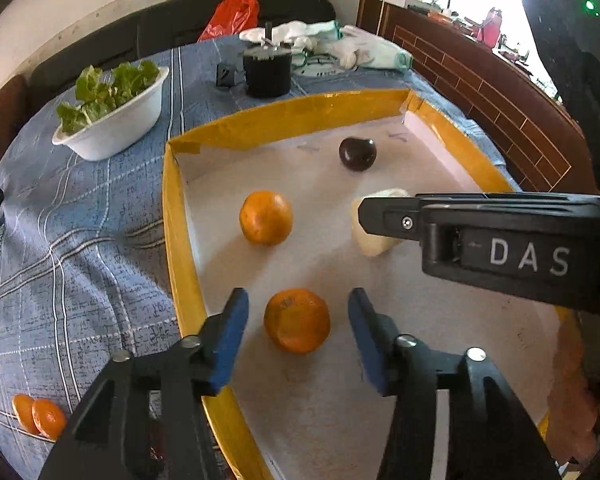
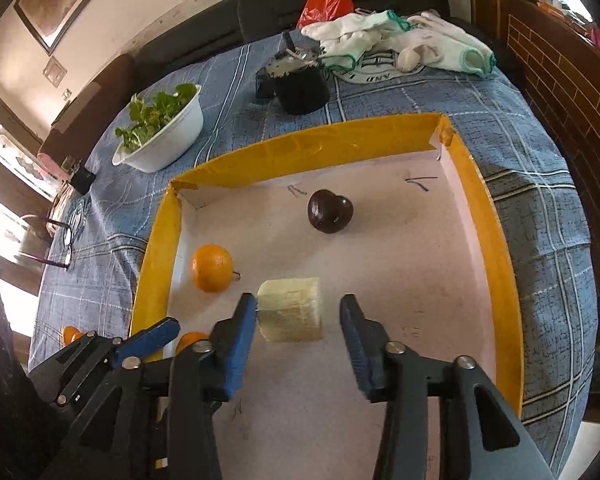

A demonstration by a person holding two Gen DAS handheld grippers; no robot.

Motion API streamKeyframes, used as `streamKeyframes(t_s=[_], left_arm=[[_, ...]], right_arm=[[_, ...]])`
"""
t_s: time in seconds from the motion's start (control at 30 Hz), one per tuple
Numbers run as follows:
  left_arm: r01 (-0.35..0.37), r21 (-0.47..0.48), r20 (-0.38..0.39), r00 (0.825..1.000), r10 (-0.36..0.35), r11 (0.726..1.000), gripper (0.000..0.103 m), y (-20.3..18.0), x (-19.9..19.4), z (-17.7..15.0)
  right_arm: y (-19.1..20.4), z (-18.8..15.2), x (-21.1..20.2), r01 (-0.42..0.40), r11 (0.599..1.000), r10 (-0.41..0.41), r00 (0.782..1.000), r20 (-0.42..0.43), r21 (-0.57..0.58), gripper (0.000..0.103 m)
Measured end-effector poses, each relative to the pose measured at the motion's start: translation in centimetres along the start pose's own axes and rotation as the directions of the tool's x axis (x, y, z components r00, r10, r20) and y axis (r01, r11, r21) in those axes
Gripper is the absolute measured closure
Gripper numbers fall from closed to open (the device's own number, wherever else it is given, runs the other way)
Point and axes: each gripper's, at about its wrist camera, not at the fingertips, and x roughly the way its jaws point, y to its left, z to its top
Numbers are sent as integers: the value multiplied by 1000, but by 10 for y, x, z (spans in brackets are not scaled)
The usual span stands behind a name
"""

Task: Organize fruits
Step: 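Open the left tool releasing the tangerine while the right tool releases the white cube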

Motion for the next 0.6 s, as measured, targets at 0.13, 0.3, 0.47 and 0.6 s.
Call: streamKeyframes(t_s=[0.13, 0.3, 0.47, 0.6], left_arm=[[3, -3, 1, 1000, -3, 1000, 50, 2, -3, 0], [17, -3, 16, 1000, -17, 1000, 50, 4, -15, -2], [23, 4, 34, 999, -23, 1000, 50, 9, -34, -8], [27, -2, 46, 999, -27, 1000, 50, 17, -50, -17]], right_arm=[[-2, 0, -10, 4, 1000, -5, 1000, 21, 11, 55], [-5, -3, -25, -1, 999, -1, 999, 49, 47, 54], [-2, -11, -41, -23, 997, 19, 998, 63, 72, 54], [14, -22, -54, -38, 998, 34, 997, 75, 55, 54]])
